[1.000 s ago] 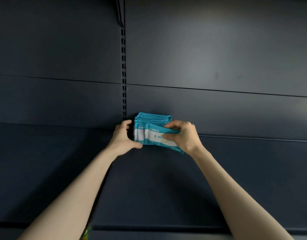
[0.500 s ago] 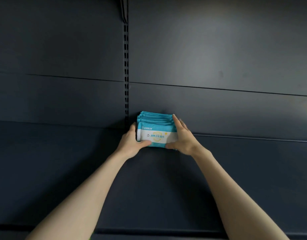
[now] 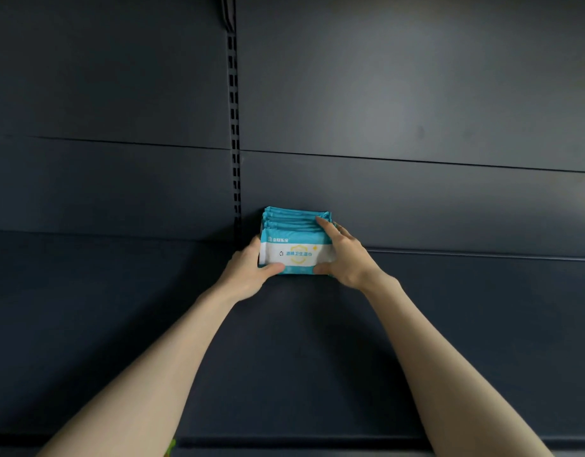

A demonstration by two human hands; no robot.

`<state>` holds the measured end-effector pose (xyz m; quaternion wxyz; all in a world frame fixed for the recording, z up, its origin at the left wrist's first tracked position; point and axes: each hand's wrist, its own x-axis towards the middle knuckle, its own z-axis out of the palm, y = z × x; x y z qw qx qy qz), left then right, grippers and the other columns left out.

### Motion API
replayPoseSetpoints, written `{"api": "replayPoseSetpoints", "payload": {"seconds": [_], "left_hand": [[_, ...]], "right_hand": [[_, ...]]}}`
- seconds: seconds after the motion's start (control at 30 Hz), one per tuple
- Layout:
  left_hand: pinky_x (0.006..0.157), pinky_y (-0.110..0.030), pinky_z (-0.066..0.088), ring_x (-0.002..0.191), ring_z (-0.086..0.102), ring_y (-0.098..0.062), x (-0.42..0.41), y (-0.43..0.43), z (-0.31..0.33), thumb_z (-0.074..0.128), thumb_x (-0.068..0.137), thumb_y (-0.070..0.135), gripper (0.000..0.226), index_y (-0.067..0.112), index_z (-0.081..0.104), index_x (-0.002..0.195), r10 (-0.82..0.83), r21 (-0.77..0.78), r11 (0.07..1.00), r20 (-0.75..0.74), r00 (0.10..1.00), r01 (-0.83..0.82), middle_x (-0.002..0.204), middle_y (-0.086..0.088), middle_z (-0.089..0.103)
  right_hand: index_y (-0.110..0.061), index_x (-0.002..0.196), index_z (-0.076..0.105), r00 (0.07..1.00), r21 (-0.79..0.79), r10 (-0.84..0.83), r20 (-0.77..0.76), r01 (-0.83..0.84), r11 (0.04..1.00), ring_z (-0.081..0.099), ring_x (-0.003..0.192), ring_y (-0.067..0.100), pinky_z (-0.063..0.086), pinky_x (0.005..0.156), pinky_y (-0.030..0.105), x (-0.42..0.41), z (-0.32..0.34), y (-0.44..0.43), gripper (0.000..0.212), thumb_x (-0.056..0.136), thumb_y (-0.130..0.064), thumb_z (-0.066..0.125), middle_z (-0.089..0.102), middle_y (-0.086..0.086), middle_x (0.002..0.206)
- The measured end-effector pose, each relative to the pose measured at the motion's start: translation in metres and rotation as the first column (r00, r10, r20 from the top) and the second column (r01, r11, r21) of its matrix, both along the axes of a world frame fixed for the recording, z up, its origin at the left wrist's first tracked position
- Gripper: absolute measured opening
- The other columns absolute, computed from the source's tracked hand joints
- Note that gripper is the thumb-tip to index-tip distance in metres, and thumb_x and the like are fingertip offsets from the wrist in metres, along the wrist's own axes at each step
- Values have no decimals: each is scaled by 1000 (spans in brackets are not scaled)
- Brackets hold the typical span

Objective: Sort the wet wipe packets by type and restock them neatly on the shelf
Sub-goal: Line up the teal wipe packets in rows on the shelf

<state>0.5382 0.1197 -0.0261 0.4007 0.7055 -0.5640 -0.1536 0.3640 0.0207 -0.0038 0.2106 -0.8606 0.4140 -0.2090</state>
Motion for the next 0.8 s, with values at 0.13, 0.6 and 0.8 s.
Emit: {"api": "replayPoseSetpoints", "payload": {"seconds": [0.13,0.6,0.8], "left_hand": [[92,-21,35,117,42,-4,0,-1,4,65,88,21,71,15,25,146,-26,23,999,-56,998,28,137,9,45],[80,-26,42,98,51,-10,-1,-2,2,66,86,31,44,15,49,123,99,50,994,54,994,-101,114,6,56],[88,-42,51,101,63,-26,-14,36,42,63,87,36,39,17,56,120,248,-54,969,273,930,-243,116,-5,65]], "right_hand": [[-38,150,9,1000,5,4,-6,-4,1000,37,134,27,38,107,45,-1,0,3,99,79,-17,73,24,2,154],[-34,151,7,996,-23,-21,-83,19,1000,37,132,34,39,105,47,1,5,10,95,81,-20,70,21,9,152],[-17,144,35,995,-215,-83,-54,70,974,32,136,36,37,106,45,-22,42,45,63,88,-27,63,16,11,156]]}}
